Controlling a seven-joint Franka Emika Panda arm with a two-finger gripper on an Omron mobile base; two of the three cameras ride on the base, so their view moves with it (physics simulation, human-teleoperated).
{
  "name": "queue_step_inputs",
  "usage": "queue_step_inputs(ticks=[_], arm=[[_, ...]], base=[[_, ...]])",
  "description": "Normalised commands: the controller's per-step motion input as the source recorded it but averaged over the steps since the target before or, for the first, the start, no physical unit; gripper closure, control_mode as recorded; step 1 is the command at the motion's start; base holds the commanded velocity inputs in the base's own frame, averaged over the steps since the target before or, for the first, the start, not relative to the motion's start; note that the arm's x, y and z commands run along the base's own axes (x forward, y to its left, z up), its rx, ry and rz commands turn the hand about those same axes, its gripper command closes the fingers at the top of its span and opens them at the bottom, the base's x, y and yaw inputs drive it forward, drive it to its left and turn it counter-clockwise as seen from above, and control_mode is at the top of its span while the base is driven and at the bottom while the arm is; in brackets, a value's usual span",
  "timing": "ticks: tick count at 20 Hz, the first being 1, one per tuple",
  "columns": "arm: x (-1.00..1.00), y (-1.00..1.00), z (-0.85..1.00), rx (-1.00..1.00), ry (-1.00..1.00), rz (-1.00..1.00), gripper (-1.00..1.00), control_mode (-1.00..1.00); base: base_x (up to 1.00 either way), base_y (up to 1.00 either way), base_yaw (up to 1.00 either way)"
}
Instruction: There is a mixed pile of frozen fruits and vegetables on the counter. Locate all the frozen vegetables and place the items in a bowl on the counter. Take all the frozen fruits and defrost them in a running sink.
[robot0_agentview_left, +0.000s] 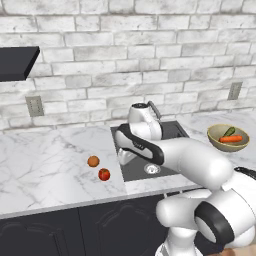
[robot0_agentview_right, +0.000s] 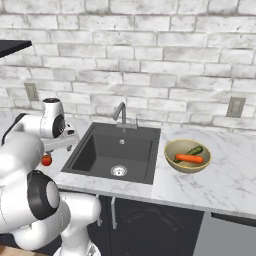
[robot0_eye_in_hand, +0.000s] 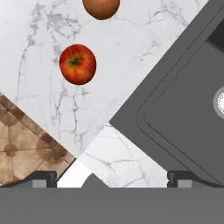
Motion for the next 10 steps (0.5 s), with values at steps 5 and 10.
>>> queue_step_inputs(ticks=[5, 10], arm=[[0.03, 0.25, 0.0, 0.0, 0.0, 0.01, -1.0, -1.0], [0.02, 0.22, 0.0, 0.0, 0.0, 0.0, -1.0, -1.0]], base=[[0.0, 0.0, 0.0], [0.0, 0.0, 0.0]])
